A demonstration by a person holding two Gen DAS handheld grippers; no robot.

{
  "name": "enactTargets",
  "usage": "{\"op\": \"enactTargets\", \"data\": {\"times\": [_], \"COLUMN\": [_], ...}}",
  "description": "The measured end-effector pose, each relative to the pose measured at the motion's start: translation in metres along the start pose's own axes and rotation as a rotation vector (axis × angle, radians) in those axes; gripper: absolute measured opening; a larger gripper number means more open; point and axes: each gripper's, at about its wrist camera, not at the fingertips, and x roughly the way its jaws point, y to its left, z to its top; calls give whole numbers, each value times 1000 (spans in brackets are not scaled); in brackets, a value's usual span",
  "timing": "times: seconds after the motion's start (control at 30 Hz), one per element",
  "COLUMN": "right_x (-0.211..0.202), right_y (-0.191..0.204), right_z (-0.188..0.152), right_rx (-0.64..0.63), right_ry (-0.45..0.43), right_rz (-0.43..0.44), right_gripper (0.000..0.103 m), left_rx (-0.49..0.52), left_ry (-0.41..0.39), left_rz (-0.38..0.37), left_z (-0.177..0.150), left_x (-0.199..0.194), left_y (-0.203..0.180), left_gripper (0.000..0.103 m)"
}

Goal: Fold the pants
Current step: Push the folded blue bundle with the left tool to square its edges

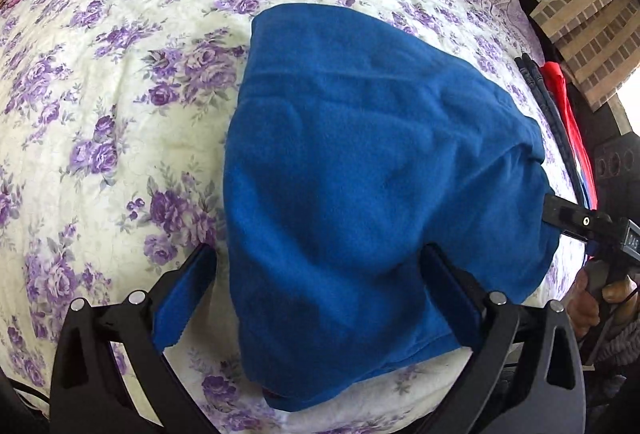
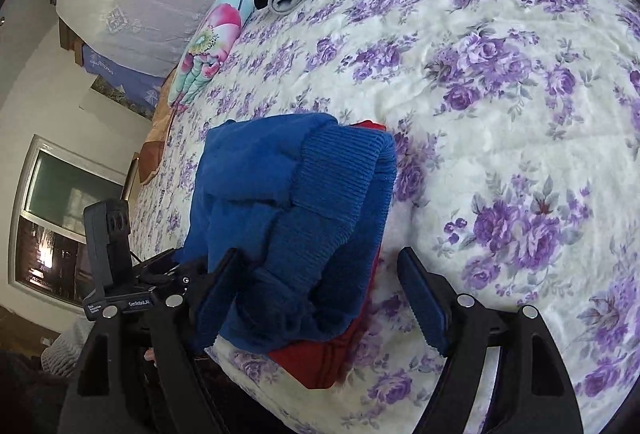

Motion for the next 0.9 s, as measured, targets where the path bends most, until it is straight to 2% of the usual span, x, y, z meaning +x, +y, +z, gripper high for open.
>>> {"op": "enactTargets", "data": {"times": [0.2, 0.5, 0.7, 0.9], "right_x": [6, 13, 19, 21], "right_y": [1, 5, 9, 7], "right_z": [5, 10, 17, 19], "right_rx": [4, -12, -23, -25], "right_ry": [8, 12, 8, 9], "right_rz": [-6, -23, -16, -3], "right_gripper": [82, 82, 83, 84], "left_rx": [4, 58, 68, 36], "left_ry": [-12, -33, -27, -17], "left_rz": [-20, 16, -11, -45], "left_z": [-2, 1, 5, 3], "left_x": [1, -3, -1, 4], "left_y": [3, -6, -9, -3], "left_gripper": [99, 99, 99, 99]}}
